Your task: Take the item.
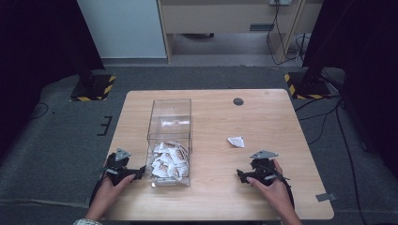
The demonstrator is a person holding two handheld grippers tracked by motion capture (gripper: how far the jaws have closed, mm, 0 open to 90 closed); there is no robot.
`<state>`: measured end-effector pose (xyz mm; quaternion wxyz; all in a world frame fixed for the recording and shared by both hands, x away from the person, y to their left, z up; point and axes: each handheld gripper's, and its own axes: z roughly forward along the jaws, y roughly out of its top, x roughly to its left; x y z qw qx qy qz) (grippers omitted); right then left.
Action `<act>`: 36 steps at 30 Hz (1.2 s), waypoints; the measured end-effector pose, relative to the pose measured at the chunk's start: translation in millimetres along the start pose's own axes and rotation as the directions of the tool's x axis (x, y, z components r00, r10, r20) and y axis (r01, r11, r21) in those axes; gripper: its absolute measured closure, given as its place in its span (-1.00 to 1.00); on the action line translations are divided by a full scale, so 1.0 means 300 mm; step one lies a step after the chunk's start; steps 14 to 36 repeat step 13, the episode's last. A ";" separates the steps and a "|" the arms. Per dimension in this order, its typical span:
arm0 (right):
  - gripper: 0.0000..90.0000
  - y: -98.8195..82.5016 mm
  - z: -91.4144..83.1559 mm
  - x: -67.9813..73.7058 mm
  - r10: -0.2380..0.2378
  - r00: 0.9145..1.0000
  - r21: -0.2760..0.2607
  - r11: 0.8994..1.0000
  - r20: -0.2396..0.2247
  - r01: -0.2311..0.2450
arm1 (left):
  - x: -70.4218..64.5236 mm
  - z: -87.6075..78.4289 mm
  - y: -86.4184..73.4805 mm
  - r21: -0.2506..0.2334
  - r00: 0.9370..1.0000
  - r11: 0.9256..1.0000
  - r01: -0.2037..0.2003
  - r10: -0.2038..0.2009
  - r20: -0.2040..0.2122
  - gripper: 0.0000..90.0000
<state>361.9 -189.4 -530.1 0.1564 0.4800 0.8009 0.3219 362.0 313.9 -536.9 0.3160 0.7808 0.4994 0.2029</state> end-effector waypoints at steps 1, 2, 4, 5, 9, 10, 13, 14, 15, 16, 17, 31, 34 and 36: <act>-0.90 -0.006 0.006 0.009 -0.024 1.000 0.001 1.000 0.013 0.024 | 0.000 0.000 0.000 0.000 1.000 1.000 0.000 0.000 0.000 -1.00; -0.92 -0.009 0.009 0.013 -0.042 0.999 -0.001 0.999 0.024 0.042 | 0.000 0.000 0.000 0.000 1.000 1.000 0.000 0.000 0.000 -1.00; -0.98 -0.015 0.016 0.025 -0.041 0.999 -0.015 0.999 0.033 0.041 | 0.000 0.000 0.000 0.000 1.000 1.000 0.000 0.000 0.000 -1.00; -0.99 -0.022 0.021 0.032 -0.041 0.998 -0.041 0.998 0.037 0.042 | 0.000 0.000 0.000 0.000 1.000 1.000 0.000 0.000 0.000 -1.00; -0.99 -0.024 0.022 0.034 -0.047 0.998 -0.048 0.998 0.029 0.048 | 0.000 0.000 0.000 0.000 1.000 1.000 0.000 0.000 0.000 -1.00; -0.99 -0.024 0.021 0.034 -0.047 0.999 -0.048 0.998 0.028 0.048 | 0.000 0.000 0.000 0.000 1.000 1.000 0.000 0.000 0.000 -1.00; -0.99 -0.024 0.021 0.034 -0.047 0.999 -0.047 0.998 0.025 0.048 | 0.000 0.000 0.000 0.000 1.000 1.000 0.000 0.000 0.000 -1.00; -0.99 -0.024 0.021 0.034 -0.047 0.999 -0.047 0.998 0.025 0.048 | 0.000 0.000 0.000 0.000 1.000 1.000 0.000 0.000 0.000 -1.00; -0.99 -0.024 0.021 0.034 -0.047 0.999 -0.047 0.998 0.025 0.048 | 0.000 0.000 0.000 0.000 1.000 1.000 0.000 0.000 0.000 -1.00; -0.99 -0.024 0.021 0.034 -0.047 0.999 -0.047 0.998 0.025 0.048 | 0.000 0.000 0.000 0.000 1.000 1.000 0.000 0.000 0.000 -1.00; -0.99 -0.024 0.021 0.034 -0.047 0.999 -0.047 0.998 0.025 0.048 | 0.000 0.000 0.000 0.000 1.000 1.000 0.000 0.000 0.000 -1.00; -0.99 -0.024 0.021 0.034 -0.047 0.999 -0.047 0.998 0.025 0.048 | 0.000 0.000 0.000 0.000 1.000 1.000 0.000 0.000 0.000 -1.00; -0.99 -0.024 0.021 0.034 -0.047 0.999 -0.047 0.998 0.025 0.048 | 0.000 0.000 0.000 0.000 1.000 1.000 0.000 0.000 0.000 -1.00; -0.99 -0.024 0.021 0.034 -0.047 0.999 -0.047 0.998 0.025 0.048 | 0.000 0.000 0.000 0.000 1.000 1.000 0.000 0.000 0.000 -1.00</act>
